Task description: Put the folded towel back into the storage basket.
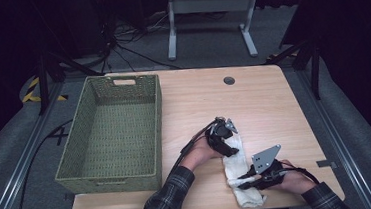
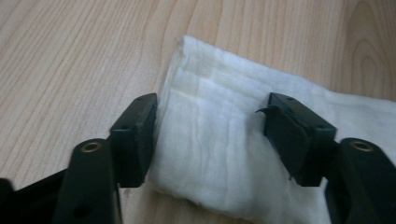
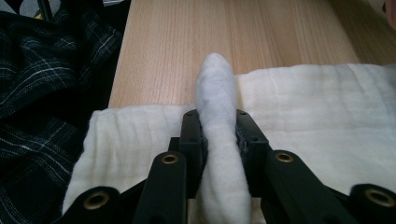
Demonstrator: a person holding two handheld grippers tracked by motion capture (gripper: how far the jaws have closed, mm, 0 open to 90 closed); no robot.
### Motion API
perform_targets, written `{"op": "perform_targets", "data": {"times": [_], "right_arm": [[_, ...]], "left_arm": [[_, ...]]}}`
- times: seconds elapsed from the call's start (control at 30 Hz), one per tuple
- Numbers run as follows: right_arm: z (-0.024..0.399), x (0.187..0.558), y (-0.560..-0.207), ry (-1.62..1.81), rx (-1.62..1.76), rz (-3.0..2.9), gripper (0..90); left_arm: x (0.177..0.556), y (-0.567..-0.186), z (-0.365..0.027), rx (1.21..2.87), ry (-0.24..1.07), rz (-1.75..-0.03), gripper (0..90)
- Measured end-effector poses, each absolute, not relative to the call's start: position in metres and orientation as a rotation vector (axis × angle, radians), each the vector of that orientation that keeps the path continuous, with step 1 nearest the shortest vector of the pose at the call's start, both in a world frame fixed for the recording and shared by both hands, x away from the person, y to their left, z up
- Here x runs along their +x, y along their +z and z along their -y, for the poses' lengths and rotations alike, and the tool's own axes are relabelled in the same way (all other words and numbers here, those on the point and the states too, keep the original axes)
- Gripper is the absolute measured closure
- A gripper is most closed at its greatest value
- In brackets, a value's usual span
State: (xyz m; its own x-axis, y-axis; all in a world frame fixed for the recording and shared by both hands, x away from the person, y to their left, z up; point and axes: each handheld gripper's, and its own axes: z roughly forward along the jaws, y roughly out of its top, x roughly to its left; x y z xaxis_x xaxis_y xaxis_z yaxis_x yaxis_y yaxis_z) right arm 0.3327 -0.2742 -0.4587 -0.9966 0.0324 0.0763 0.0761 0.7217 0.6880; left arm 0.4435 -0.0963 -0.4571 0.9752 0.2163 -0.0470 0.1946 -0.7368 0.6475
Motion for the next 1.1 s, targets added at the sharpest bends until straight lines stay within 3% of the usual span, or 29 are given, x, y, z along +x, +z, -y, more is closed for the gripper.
{"op": "perform_targets", "data": {"times": [0.27, 0.47, 0.73, 1.1], "right_arm": [[0.274, 0.333, -0.459, -1.147, -0.092, 2.859, 76.6], [0.275, 0.333, -0.459, -1.144, -0.106, 2.854, 76.7], [0.277, 0.338, -0.456, -1.137, -0.180, 2.808, 78.0], [0.274, 0.348, -0.434, -1.220, -0.254, 2.809, 78.1]], "left_arm": [[0.437, -0.456, 0.096, 2.412, -0.006, -0.252, 65.0], [0.435, -0.458, 0.093, 2.390, -0.036, -0.266, 76.4], [0.435, -0.455, 0.088, 2.351, -0.041, -0.276, 79.5], [0.421, -0.419, 0.074, 2.310, 0.025, -0.312, 79.4]]}}
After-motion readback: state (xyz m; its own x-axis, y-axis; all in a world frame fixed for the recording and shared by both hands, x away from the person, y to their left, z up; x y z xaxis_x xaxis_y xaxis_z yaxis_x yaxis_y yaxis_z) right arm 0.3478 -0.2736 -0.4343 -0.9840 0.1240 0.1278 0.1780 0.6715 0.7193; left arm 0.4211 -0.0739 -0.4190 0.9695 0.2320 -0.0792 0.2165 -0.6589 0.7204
